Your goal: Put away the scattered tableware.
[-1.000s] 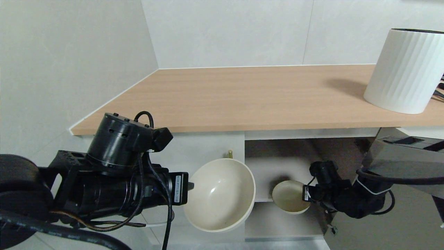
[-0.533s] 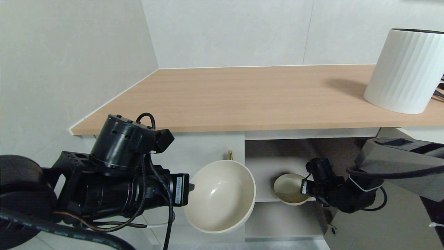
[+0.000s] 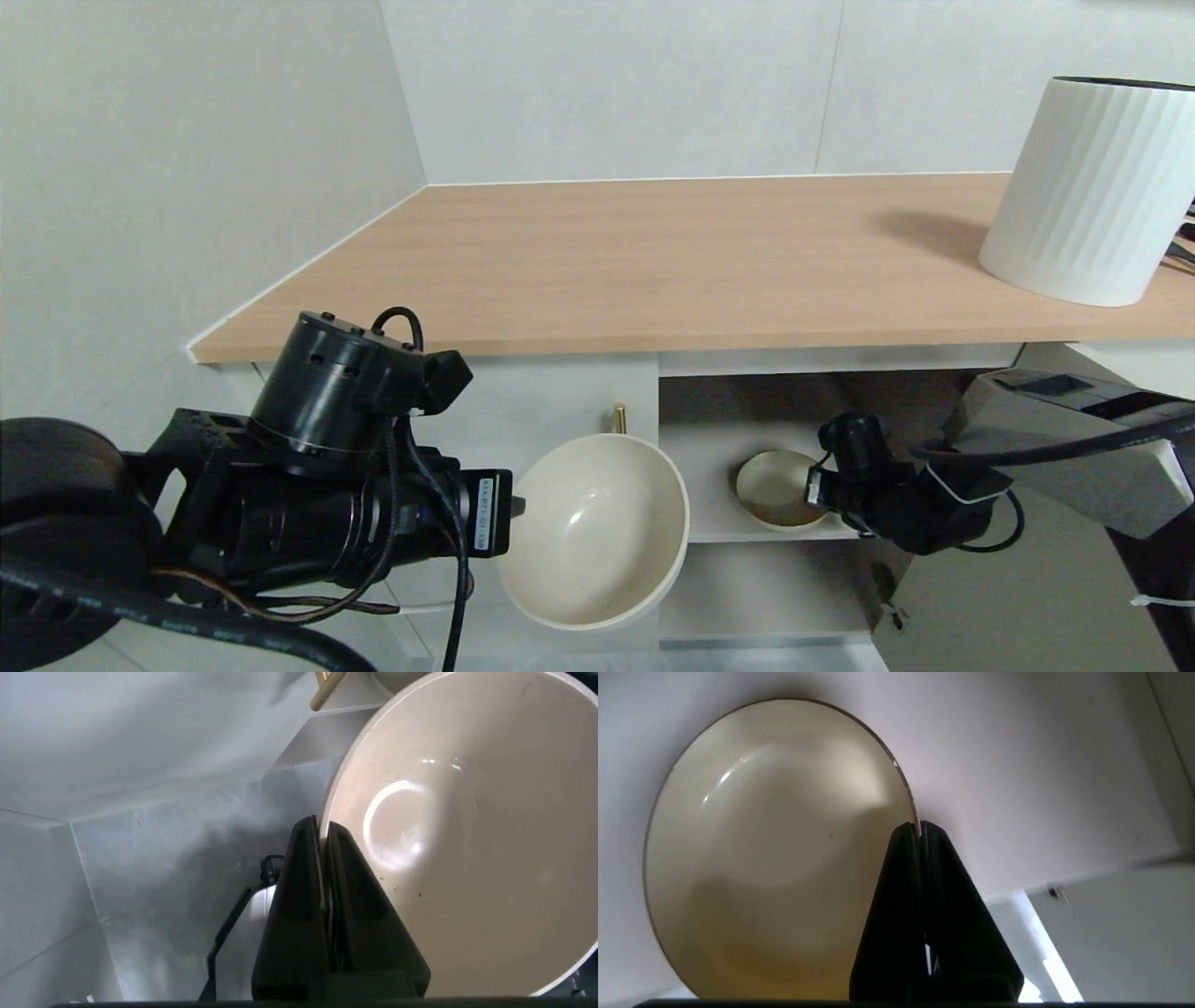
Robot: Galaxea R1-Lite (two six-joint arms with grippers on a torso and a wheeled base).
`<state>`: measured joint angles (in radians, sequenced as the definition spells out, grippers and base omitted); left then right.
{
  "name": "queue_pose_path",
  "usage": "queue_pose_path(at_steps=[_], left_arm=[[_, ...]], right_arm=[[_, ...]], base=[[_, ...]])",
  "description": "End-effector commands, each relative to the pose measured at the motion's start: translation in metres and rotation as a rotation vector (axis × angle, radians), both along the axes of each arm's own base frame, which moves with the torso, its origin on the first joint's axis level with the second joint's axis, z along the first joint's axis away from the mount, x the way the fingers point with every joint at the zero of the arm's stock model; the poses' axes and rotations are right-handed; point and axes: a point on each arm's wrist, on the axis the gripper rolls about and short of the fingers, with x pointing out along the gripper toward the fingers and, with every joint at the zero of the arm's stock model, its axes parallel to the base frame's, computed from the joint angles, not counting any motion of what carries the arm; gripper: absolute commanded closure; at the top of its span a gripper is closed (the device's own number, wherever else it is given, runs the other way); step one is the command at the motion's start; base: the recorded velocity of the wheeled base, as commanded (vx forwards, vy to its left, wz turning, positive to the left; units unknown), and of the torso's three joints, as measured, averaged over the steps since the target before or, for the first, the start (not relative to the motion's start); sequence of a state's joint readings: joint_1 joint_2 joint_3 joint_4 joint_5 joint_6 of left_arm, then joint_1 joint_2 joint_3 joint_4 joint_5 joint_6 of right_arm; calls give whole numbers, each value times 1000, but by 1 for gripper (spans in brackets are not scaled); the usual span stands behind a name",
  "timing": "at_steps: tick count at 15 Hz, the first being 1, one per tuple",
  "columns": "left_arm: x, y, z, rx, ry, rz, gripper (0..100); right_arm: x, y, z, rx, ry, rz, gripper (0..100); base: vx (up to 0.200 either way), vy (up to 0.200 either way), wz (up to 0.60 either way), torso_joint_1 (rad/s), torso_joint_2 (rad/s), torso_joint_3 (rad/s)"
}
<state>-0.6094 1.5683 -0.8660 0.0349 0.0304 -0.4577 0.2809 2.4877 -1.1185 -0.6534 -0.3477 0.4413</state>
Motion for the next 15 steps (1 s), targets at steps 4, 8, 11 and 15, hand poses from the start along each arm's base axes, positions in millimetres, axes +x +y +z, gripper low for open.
queue_pose_path(at_steps=[4, 8, 11, 15], left_arm=[[2, -2, -5, 12, 17, 1, 100], [2, -3, -6, 13, 18, -1, 100], [2, -3, -6, 15, 20, -4, 100], [0, -10, -11, 26, 33, -27, 100]], right_arm=[[9, 3, -3, -12, -5, -14, 100], [9, 4, -2, -12, -6, -11, 0], [8, 4, 0, -10, -9, -12, 0], [-11, 1, 20, -9, -1, -3, 0]], base=[[0, 0, 0, 0, 0, 0], [0, 0, 0, 0, 0, 0], [0, 0, 0, 0, 0, 0], [0, 0, 0, 0, 0, 0]])
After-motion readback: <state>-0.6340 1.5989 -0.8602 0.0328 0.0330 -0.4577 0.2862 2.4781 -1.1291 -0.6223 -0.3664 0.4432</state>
